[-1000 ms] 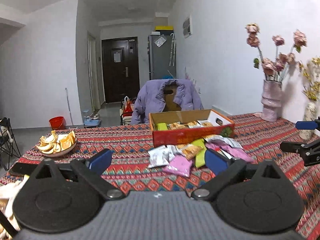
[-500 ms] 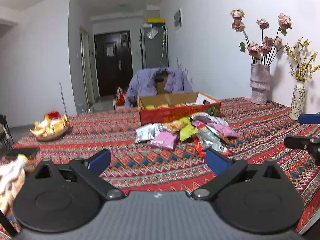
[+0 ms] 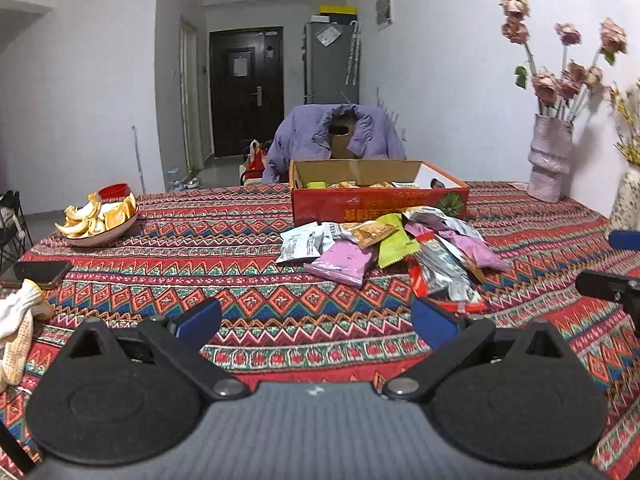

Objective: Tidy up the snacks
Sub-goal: 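Grasp a white snack packet with the left tool while the right tool grasps a pumpkin-seed cracker packet, then lift both packets and carry them over the open box with both tools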

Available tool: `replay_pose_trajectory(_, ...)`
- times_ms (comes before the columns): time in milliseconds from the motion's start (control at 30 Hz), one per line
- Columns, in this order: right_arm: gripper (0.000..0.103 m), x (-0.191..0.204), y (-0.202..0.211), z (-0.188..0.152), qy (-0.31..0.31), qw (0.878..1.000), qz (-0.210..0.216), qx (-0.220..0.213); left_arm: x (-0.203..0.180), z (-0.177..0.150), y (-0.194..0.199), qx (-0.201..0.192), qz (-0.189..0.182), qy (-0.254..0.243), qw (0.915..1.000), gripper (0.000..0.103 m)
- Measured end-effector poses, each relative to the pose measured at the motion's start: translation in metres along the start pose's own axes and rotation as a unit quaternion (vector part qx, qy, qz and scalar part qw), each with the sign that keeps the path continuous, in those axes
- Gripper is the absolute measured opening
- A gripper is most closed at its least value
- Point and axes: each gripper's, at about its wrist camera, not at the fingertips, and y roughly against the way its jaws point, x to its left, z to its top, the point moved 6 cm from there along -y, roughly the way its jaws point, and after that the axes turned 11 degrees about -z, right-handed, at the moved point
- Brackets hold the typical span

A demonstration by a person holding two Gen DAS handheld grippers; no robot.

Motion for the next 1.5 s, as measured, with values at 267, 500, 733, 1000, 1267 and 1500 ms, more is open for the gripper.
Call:
replay_pose_trajectory(267, 0.103, -0.006, -0.042, 0.02, 0.006, 1.0, -0.004, 0.008, 0.02, 0.023, -0.054, 0.024, -0.005, 0.016, 0.9996, 0.103)
replay_pose_trajectory(500, 0.102, -0.009, -0.104, 0.062, 0.008, 1.0, 0.01, 0.013, 0.044, 0.053, -0.127, 0.033, -0.012, 0.013, 0.9993, 0.093)
replay_pose_trajectory(733, 0.095, -0.01, -0.179, 0.076, -0.011, 0.999, 0.025, 0.041, 0.071, 0.063, -0.208, 0.074, 0.009, 0.004, 0.9972, 0.089)
replay_pose_trajectory(1000, 0.09, -0.02, -0.279, 0.061, -0.095, 0.99, 0.028, 0.104, 0.101, 0.053, -0.264, 0.09, 0.007, 0.066, 0.9938, 0.083)
replay_pose_trajectory(1267, 0.067, -0.012, -0.337, 0.038, -0.129, 0.98, 0.009, 0.15, 0.096, 0.045, -0.27, 0.077, -0.039, 0.081, 0.9931, 0.052)
replay_pose_trajectory(1500, 0.049, -0.01, -0.333, 0.036, -0.112, 0.985, 0.001, 0.134, 0.091, 0.046, -0.261, 0.07, -0.037, 0.078, 0.9938, 0.037)
